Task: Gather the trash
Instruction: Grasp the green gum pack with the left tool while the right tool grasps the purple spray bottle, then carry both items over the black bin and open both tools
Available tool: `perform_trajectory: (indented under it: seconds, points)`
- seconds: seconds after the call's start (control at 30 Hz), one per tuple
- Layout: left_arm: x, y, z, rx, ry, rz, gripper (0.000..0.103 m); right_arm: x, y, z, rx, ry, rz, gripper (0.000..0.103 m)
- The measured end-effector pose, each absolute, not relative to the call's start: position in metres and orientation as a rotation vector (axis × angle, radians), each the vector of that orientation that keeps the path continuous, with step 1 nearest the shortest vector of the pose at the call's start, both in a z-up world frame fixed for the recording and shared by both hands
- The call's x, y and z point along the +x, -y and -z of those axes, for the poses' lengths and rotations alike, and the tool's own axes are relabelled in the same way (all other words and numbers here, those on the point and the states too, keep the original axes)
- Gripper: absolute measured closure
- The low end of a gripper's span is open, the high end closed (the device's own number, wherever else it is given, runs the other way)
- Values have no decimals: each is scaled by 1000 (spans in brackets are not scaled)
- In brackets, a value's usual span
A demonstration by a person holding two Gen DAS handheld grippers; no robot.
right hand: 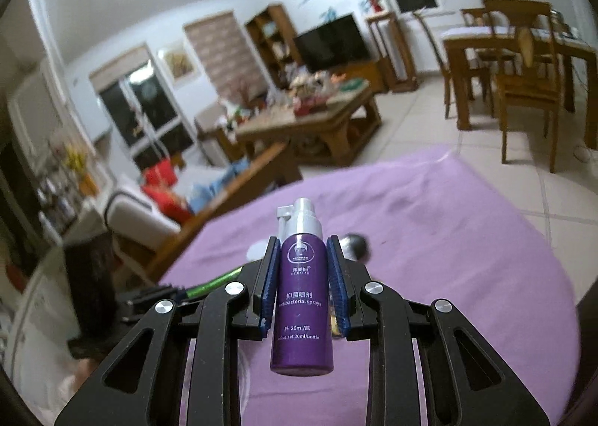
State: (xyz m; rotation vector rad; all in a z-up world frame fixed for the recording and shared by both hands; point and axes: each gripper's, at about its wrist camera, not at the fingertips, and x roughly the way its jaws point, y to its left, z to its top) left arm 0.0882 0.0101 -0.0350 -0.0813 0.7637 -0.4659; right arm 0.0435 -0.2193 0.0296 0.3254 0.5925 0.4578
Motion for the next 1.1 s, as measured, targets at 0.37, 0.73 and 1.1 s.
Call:
perform_trajectory:
  seconds: [0.37,0.73,1.1]
  points:
    - [73,61,-3,-76,-654,593,82,-26,362,-52,435,-425,-271,77]
    - [63,219,-20,-2,-624,869,82,-96,503,-32,515,-343,-38,77]
    - [61,341,0,54,-677,1027,82,-151,618,10,607,-326,141,77]
